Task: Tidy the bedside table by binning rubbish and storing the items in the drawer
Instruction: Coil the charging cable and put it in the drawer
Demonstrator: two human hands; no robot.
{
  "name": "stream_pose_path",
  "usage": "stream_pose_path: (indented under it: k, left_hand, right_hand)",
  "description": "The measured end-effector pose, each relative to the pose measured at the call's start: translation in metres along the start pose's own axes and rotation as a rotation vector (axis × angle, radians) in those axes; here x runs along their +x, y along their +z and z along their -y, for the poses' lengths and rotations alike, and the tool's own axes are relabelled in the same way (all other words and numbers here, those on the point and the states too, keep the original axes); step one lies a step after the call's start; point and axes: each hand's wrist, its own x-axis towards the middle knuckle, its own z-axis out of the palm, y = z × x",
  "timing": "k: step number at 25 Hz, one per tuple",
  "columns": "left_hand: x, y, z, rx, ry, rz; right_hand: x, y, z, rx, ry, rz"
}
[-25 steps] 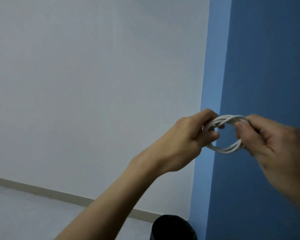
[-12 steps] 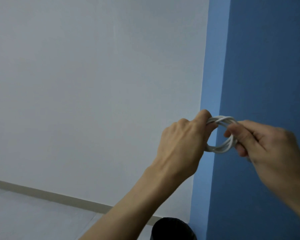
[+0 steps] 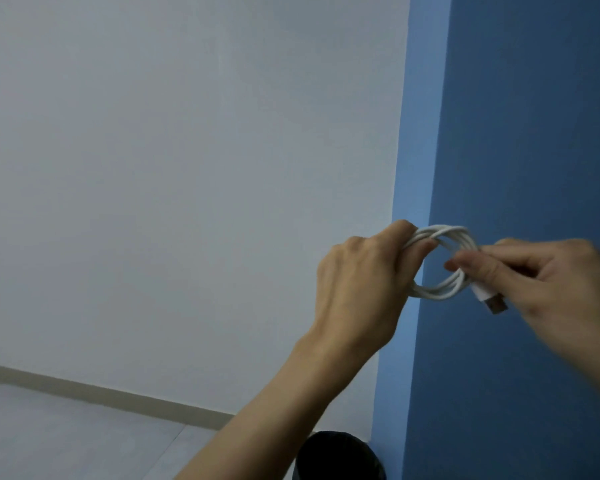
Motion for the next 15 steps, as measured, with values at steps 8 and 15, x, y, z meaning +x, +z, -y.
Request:
stream_pose_path:
  k: [8, 15]
  left_hand:
    - [0.008, 0.002, -0.010, -0.690, -0.146, 0.264]
    - [-0.002, 0.012, -0.031, -1.678, -0.612, 0.674]
  right_hand:
    - [-0.006, -0.002, -0.002, 0.124, -0.021, -0.125]
    - [-0.018, -0.014, -0.027, -0.302, -0.230, -0.315]
